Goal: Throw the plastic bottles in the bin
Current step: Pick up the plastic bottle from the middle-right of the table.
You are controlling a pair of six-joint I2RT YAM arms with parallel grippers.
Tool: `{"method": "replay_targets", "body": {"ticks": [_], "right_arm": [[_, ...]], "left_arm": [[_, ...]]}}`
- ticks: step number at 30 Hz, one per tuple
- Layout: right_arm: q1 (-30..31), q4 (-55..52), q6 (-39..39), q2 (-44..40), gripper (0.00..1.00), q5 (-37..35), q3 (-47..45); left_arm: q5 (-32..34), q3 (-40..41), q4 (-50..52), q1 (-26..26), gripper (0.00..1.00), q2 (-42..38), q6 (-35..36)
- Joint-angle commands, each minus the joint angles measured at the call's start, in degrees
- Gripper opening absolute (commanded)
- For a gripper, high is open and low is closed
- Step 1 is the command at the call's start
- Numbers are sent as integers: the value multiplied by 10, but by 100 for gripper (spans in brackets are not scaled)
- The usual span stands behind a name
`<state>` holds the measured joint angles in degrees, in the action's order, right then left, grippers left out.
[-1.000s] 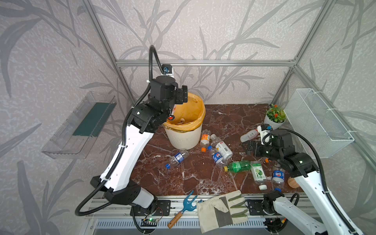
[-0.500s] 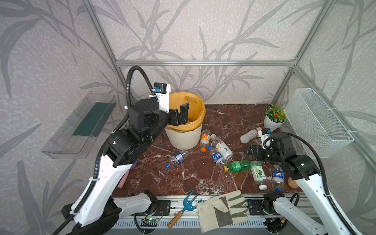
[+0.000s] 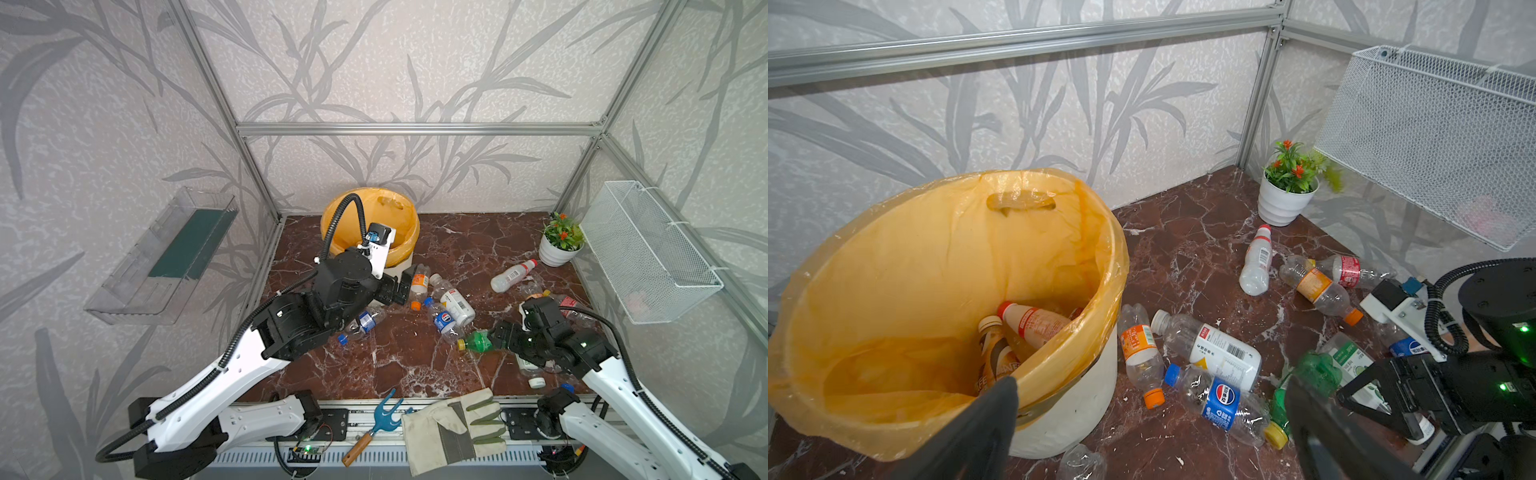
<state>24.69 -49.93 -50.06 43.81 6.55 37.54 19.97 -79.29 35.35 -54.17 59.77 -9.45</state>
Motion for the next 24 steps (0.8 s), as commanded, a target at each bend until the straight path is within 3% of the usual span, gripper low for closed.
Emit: {"method": "replay_targets", "body": {"ticks": [1,9,16,24], "right_arm": [[2,29,-135,7,99,11,-15],[2,32,-223,130,99,17,20],[1,25,-294,138,99,-19,25],[-10,7,-301,222,99,-23,48]], "left_arm": [[39,16,-13,-2,100,-33,25],[67,56,-4,-2,100,-60,37],[85,80,1,-2,100,-87,52],[95,100,-3,-2,100,-99,63]]}}
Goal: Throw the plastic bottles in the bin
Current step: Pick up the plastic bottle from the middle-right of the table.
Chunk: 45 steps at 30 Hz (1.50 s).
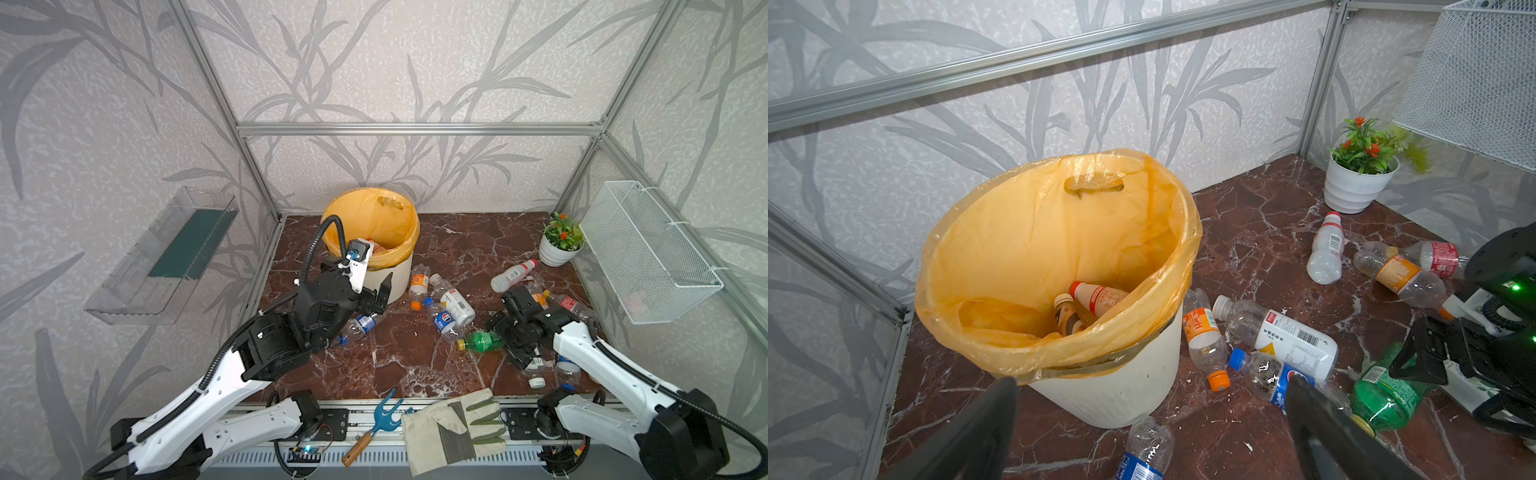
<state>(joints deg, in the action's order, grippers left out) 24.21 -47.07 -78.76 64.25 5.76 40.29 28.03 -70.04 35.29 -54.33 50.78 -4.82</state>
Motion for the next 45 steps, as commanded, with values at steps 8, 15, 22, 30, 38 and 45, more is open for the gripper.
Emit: {"method": "replay_targets", "body": {"ticks": [8,15,22,30,38,45], "right_arm": [[-5,-24,-27,73,99,2,13],[-7,-11,-38,85,100,-7,12],[-7,3,-30,115,94,9,10],[-7,24,-26,133,81,21,6],[-2,60,-30,135,71,28,-30],[10,56,-20,106,57,9,-23]], "left_arm": [[24,16,-13,-1,100,-21,28],[31,22,-6,0,100,-26,26],[36,27,-1,0,100,-39,23],[49,28,4,1,100,-48,26],[58,25,3,0,100,-51,30],[60,17,9,0,100,-51,27]]}}
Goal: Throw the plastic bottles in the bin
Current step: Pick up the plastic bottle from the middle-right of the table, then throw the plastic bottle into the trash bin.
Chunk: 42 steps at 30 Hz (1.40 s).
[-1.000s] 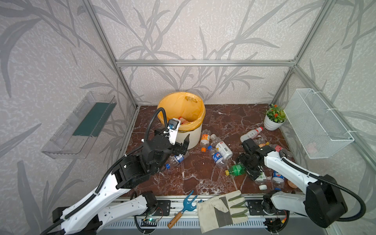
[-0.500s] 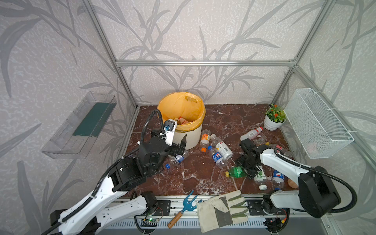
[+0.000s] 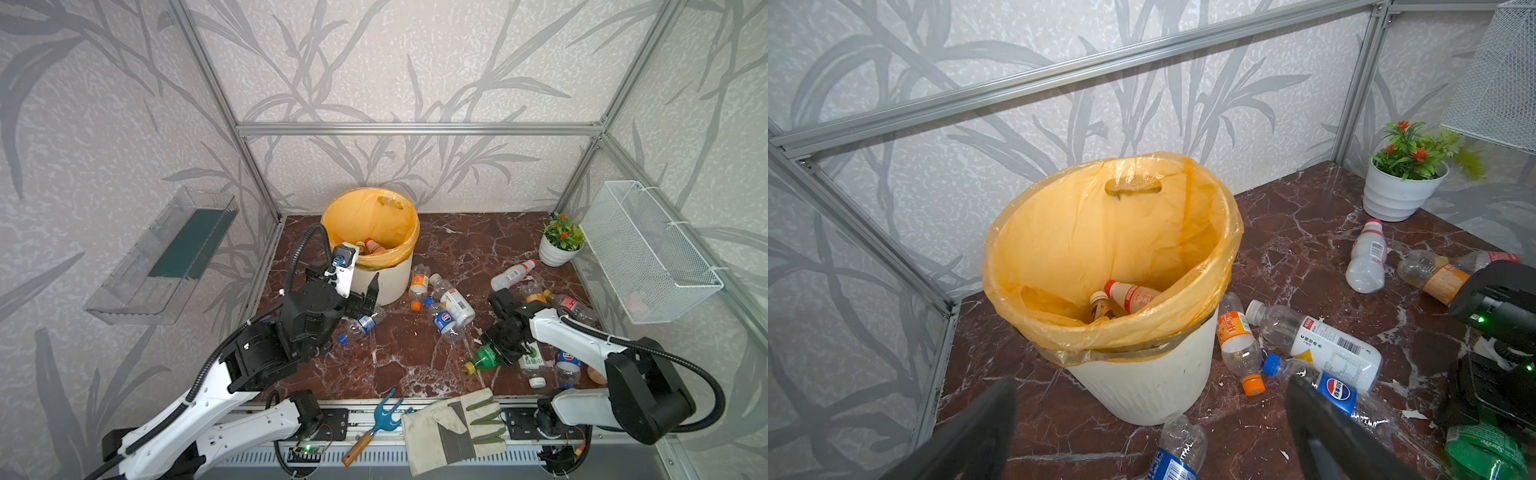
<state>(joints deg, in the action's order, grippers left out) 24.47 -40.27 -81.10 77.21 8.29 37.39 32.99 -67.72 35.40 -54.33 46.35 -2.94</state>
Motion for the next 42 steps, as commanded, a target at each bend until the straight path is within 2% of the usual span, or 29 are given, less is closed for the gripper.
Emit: {"method": "replay_targets", "body": {"ticks": [1,6,10,13,15,19,25,29,33,34,36,38,39,40,42], "right_arm": [[10,-13,6,-39,55,-22,11],[16,-52,26,-122,45,-64,53],[17,-75,68,-205,45,-108,100],[17,-64,135,-244,46,-138,153],[17,-36,198,-249,48,-137,198],[17,75,286,-227,49,-73,264],[48,204,356,-117,49,4,390],[100,222,425,16,50,27,550],[130,215,434,185,53,61,748],[138,192,435,243,58,75,822],[147,64,469,368,71,81,1013],[148,-116,516,481,85,65,1254],[148,-165,528,516,96,53,1349],[148,-200,532,552,99,36,1440],[149,-138,543,501,99,28,1341]], "left_arm": [[10,-8,10,0,100,-6,7],[20,-7,10,0,100,-7,-2],[51,0,-4,1,100,-19,-29],[73,3,-5,2,100,-27,-36],[91,5,-2,7,100,-28,-51],[84,7,20,38,100,-29,-106],[10,17,60,129,100,-42,-185],[-9,16,78,146,100,-36,-210],[-17,17,85,148,100,-30,-223],[-20,18,85,149,100,-28,-225],[-29,13,91,150,100,-24,-227],[-33,-2,114,150,100,-22,-234],[-36,-5,124,150,100,-26,-236],[-34,-5,129,150,100,-33,-237],[-38,7,120,150,100,-50,-229]]}}
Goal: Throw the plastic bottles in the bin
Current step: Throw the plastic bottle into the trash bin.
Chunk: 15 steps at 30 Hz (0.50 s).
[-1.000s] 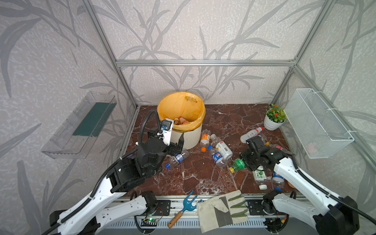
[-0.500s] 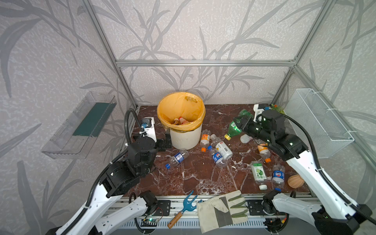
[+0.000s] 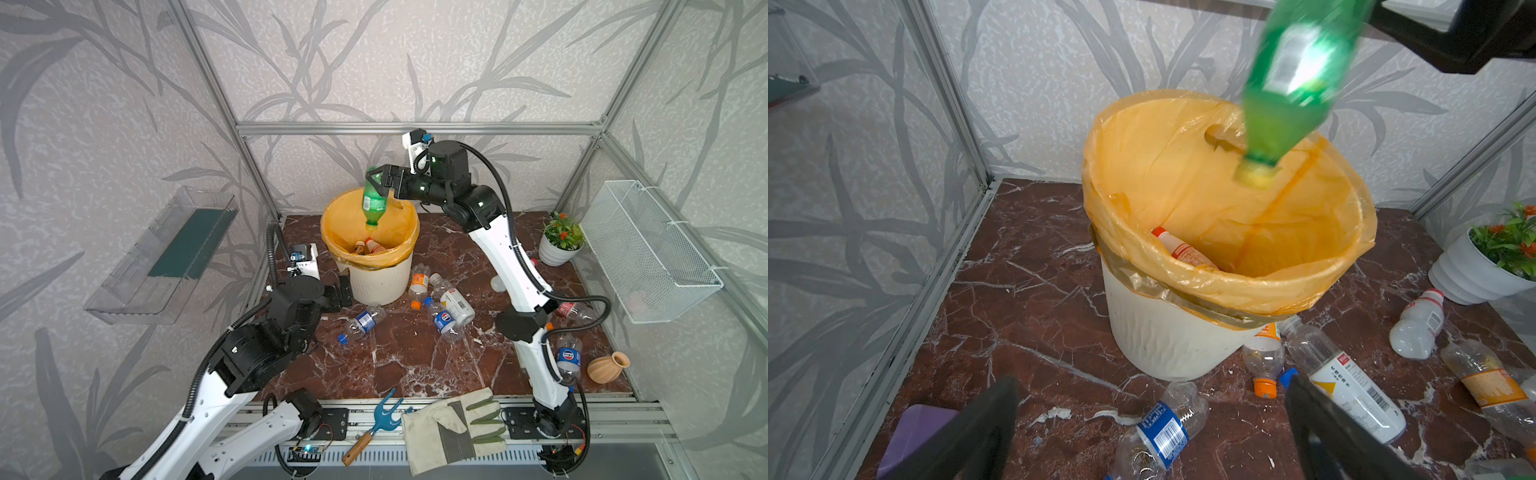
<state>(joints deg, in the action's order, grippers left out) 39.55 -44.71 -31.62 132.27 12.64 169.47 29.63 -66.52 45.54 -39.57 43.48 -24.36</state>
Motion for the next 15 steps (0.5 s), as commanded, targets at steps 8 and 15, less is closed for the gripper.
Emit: {"method": "replay_targets", "body": {"ticks": [8,15], "right_arm": [[-10,48,88,-232,99,-39,-278],[-11,171,152,-439,99,-66,-556]], "left_arm": [[9,39,64,2,100,6,-15],[-48,175,7,2,100,9,-59]]}}
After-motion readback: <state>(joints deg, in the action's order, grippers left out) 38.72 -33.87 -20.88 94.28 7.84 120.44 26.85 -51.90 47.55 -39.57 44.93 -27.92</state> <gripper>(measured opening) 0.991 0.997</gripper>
